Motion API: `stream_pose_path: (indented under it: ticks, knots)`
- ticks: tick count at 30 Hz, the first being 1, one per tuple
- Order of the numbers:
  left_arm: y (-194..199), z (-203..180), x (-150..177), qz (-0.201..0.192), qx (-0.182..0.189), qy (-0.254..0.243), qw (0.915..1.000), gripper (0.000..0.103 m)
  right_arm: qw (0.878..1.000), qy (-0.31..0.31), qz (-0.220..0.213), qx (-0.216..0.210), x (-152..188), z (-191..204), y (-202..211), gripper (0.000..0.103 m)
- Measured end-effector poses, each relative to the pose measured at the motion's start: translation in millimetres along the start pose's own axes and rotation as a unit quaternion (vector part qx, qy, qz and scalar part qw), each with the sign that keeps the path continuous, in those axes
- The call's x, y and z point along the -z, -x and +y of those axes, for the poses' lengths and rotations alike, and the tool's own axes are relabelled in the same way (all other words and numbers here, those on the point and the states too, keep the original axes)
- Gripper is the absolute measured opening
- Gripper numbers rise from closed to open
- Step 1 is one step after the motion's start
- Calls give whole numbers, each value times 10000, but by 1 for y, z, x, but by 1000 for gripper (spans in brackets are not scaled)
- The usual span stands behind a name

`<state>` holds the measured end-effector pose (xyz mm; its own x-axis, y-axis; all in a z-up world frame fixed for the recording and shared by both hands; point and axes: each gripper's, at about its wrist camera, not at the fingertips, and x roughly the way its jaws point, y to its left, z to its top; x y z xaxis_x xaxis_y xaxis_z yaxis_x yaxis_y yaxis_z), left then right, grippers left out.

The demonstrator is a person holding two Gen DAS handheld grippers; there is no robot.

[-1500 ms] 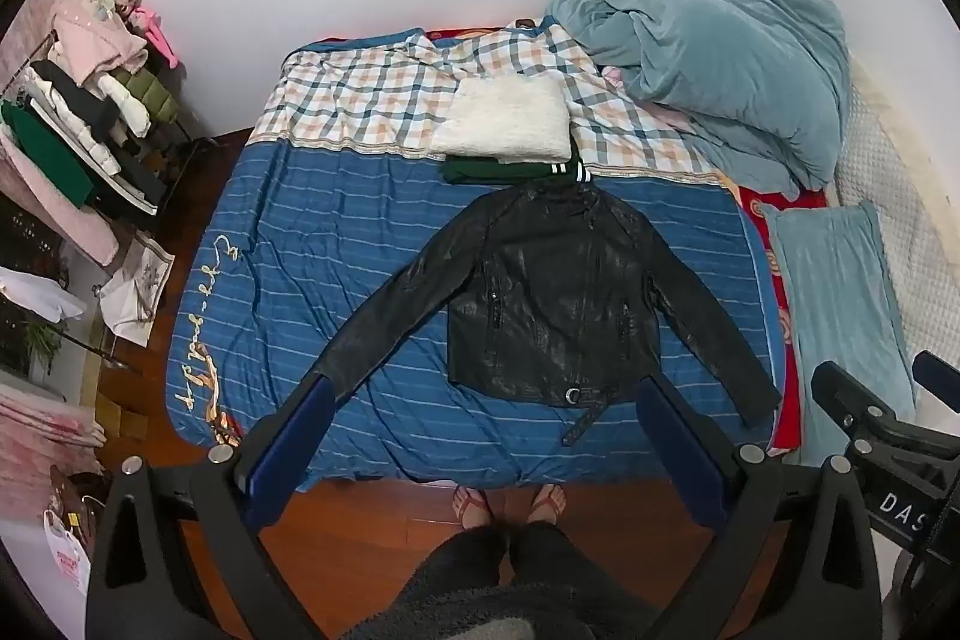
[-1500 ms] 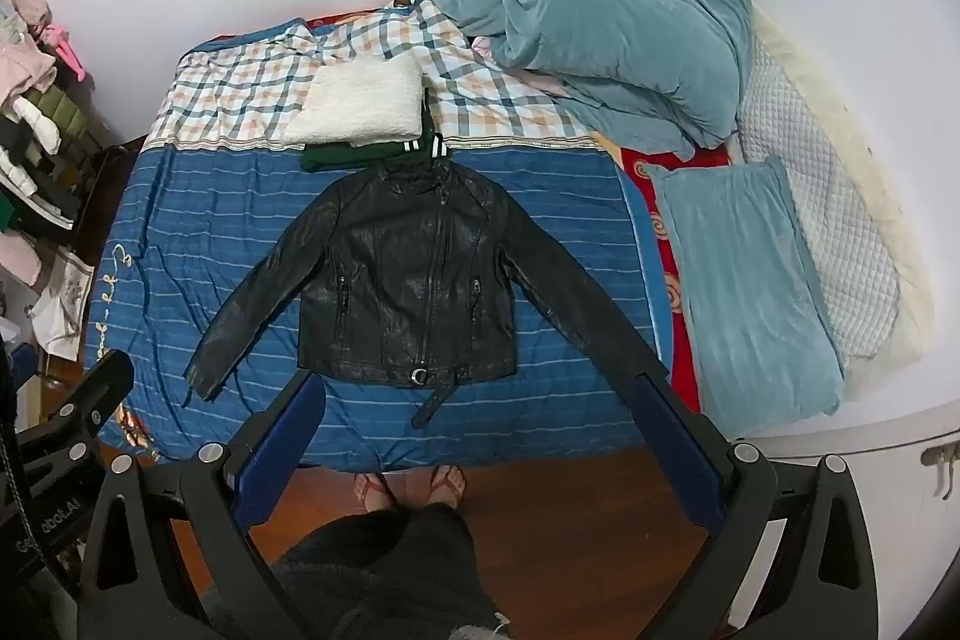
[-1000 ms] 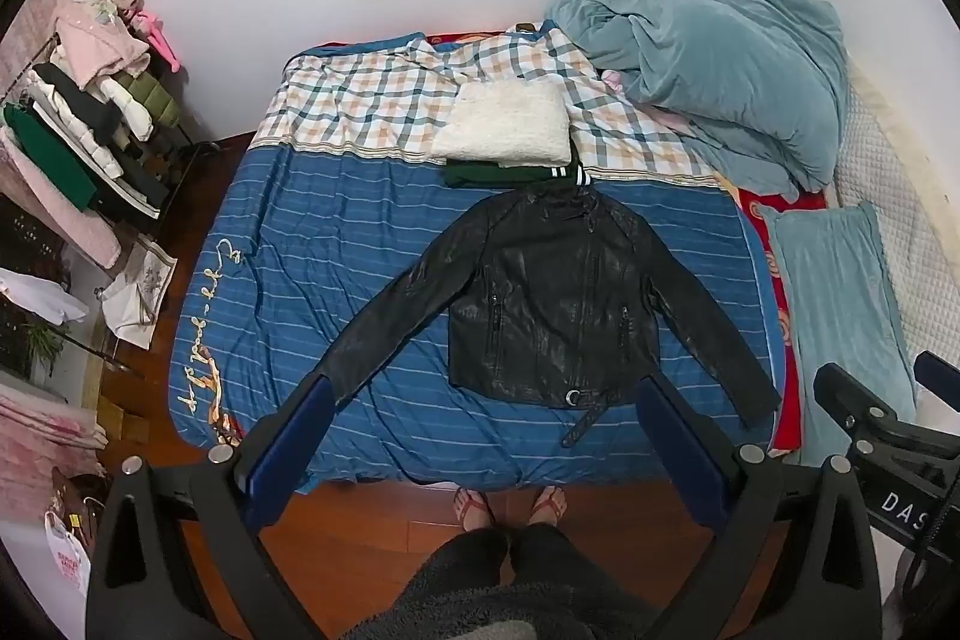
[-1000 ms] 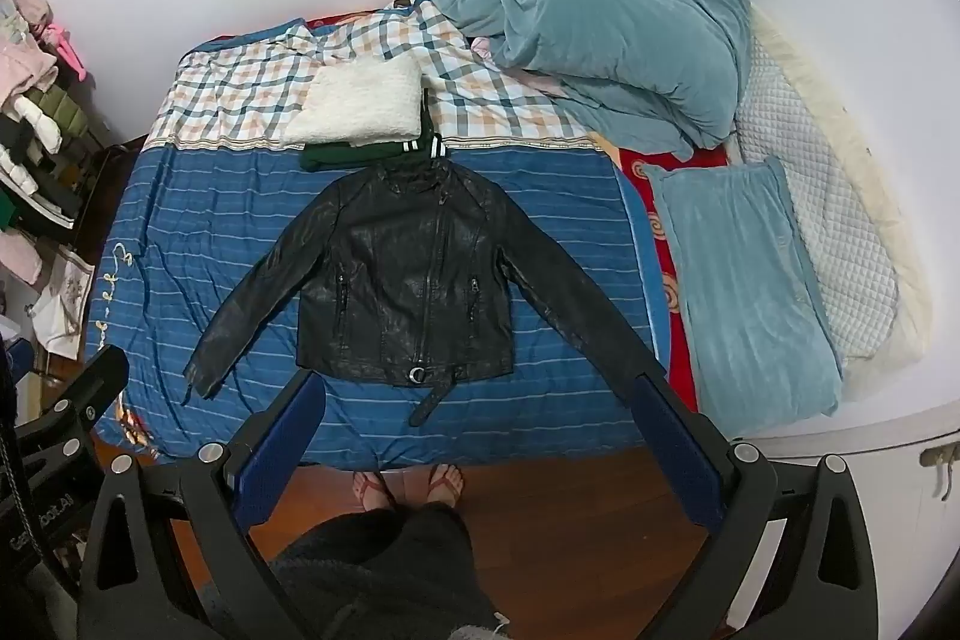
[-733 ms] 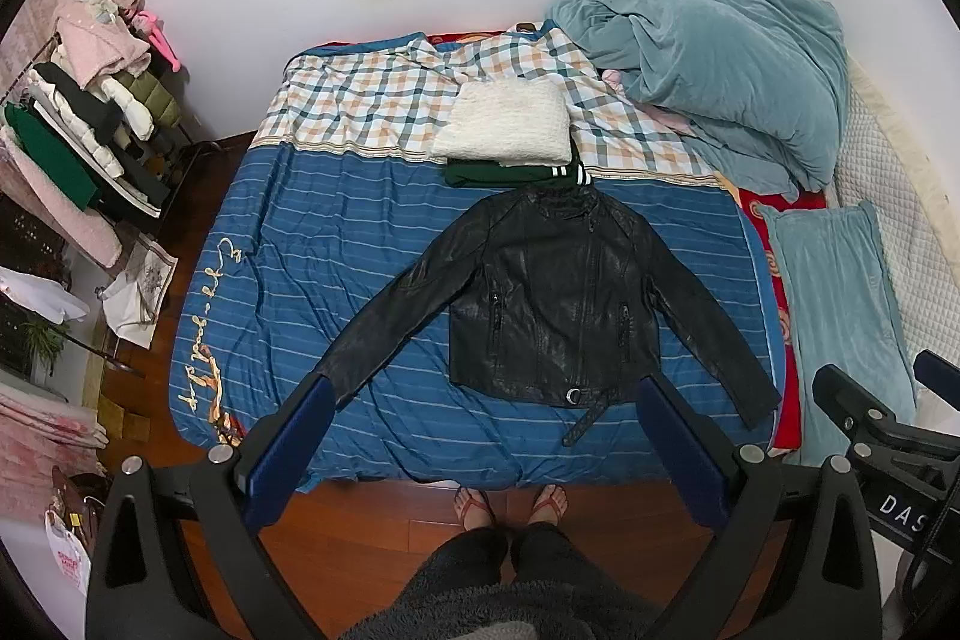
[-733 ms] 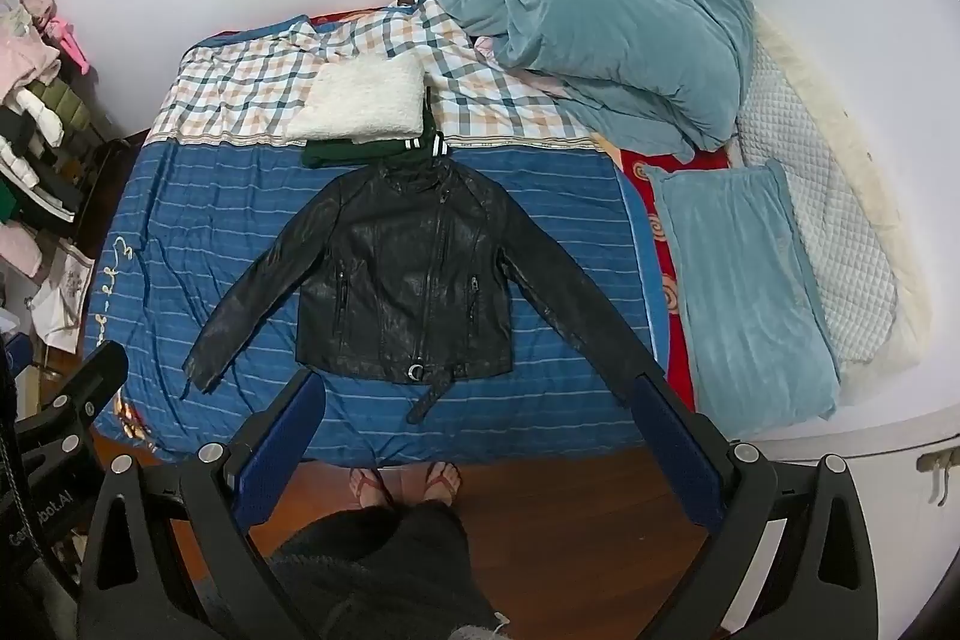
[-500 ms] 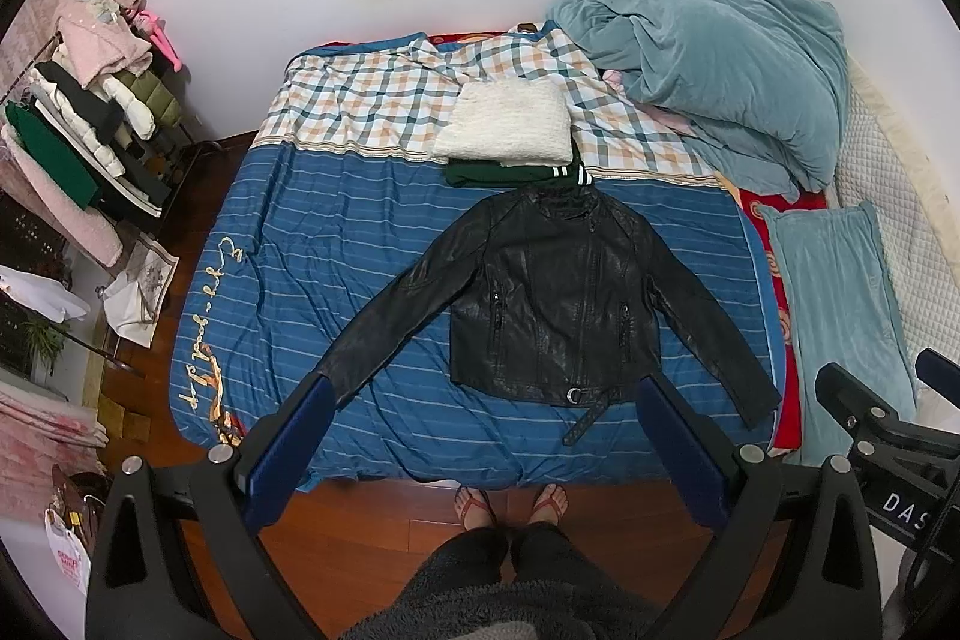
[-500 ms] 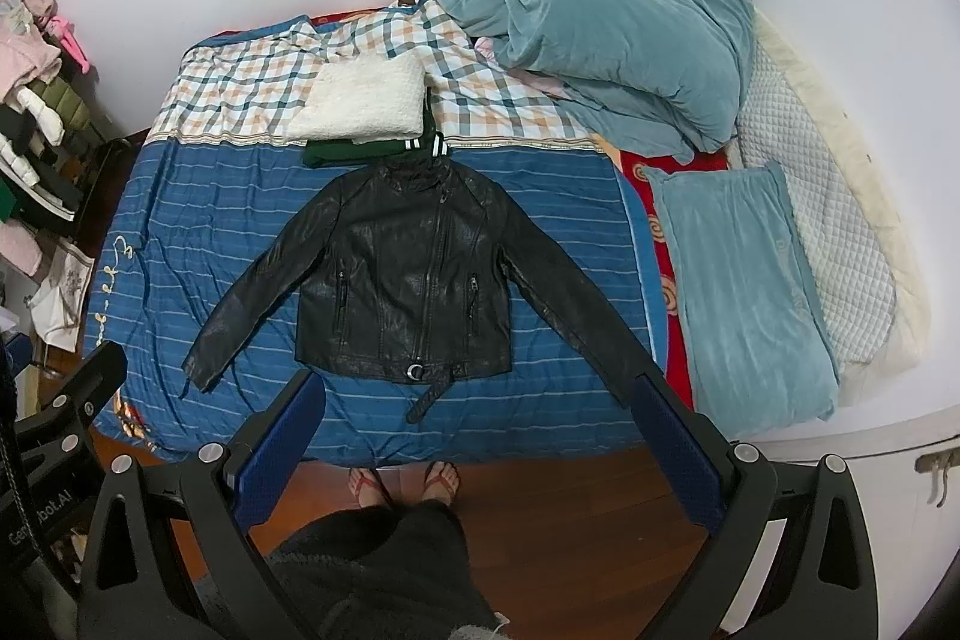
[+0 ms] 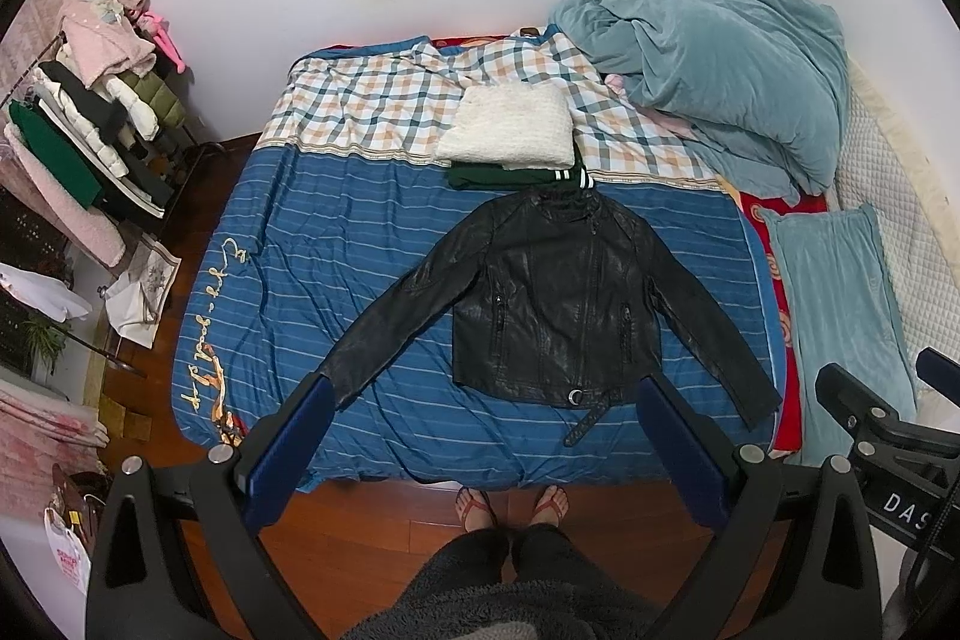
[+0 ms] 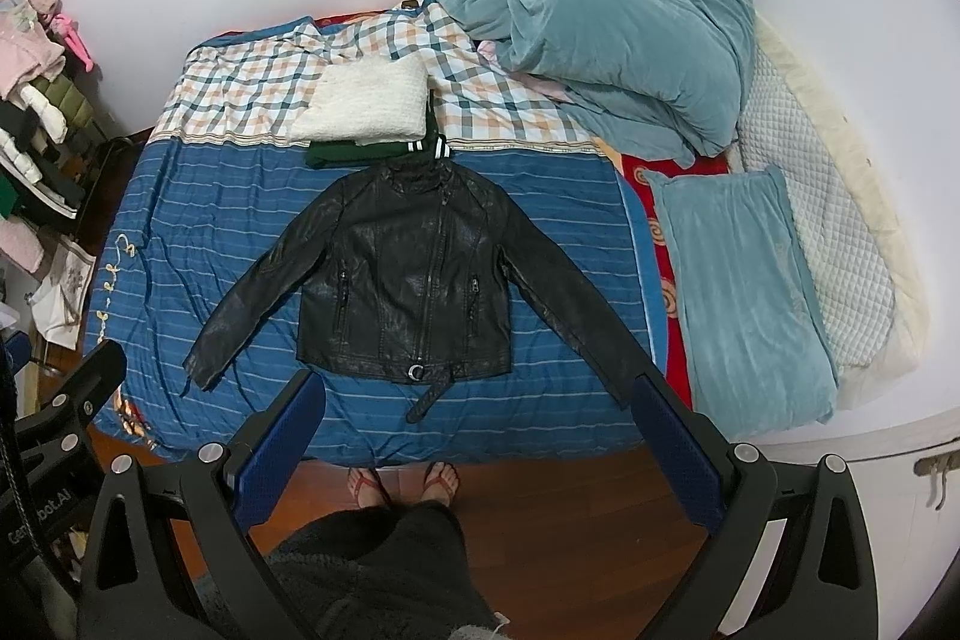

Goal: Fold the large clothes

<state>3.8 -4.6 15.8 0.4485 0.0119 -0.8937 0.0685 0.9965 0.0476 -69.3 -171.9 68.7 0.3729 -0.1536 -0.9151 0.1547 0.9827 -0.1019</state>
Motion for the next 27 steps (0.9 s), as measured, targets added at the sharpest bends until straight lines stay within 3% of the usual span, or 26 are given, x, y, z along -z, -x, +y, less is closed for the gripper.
stream_pose_path:
  ticks: [27]
  knots:
    - [15,15,-5,-37,14,24,10000,103,10000,2,-30,1,-8,4,9,103]
